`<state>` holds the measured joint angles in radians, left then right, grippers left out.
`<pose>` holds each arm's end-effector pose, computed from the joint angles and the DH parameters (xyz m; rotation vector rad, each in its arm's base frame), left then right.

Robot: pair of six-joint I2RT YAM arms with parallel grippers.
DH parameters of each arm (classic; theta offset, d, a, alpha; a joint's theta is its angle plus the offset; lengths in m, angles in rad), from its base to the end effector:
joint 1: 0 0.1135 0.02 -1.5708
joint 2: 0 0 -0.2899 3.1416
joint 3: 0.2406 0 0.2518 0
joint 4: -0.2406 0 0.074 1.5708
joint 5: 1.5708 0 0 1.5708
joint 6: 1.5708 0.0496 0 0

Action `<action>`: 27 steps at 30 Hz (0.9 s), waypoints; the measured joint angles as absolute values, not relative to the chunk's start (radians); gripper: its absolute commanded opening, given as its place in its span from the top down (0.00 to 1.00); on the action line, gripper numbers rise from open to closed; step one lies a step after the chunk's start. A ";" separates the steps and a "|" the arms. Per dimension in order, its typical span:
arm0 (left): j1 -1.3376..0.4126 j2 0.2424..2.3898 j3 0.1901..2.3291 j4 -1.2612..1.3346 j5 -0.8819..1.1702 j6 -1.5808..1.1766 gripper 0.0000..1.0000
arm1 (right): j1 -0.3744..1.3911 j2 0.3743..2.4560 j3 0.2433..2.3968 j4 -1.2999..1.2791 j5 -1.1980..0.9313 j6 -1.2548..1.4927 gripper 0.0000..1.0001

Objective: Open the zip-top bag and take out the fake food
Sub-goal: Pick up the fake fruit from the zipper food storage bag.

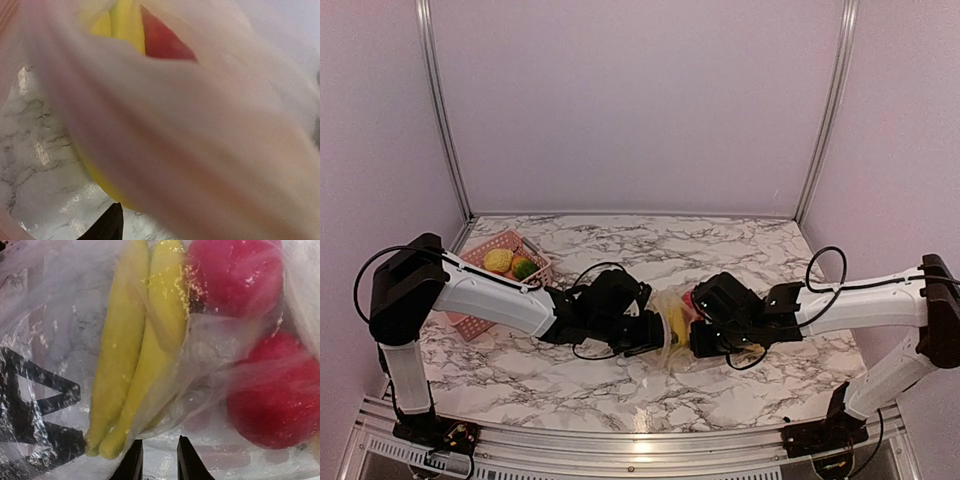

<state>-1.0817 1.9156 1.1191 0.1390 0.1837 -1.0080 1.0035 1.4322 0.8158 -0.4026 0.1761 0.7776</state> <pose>0.1936 -0.3830 0.1784 0.2108 2.5628 -1.2102 0.1570 0.2303 0.2036 -0.2309 2.6186 0.4325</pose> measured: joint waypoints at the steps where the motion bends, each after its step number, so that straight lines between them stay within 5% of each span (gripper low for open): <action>1: -1.082 1.917 1.119 0.139 0.184 -1.007 0.40 | 1.003 1.435 0.816 -0.399 0.175 0.778 0.76; 11: -1.082 1.919 1.119 0.137 0.175 -1.007 0.34 | 1.004 1.478 0.818 -0.363 0.154 0.767 0.70; 20: -1.082 1.919 1.132 0.082 0.132 -0.983 0.29 | 1.006 1.493 0.848 -0.359 0.144 0.749 0.54; 27: -1.084 1.918 1.180 -0.013 0.078 -0.936 0.30 | 1.006 1.483 0.849 -0.365 0.161 0.751 0.58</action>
<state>-1.0840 1.9182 1.1805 -0.0128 0.0784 -0.9356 1.0061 1.4834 0.8486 -0.3649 0.1608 0.7506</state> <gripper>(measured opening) 0.717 0.459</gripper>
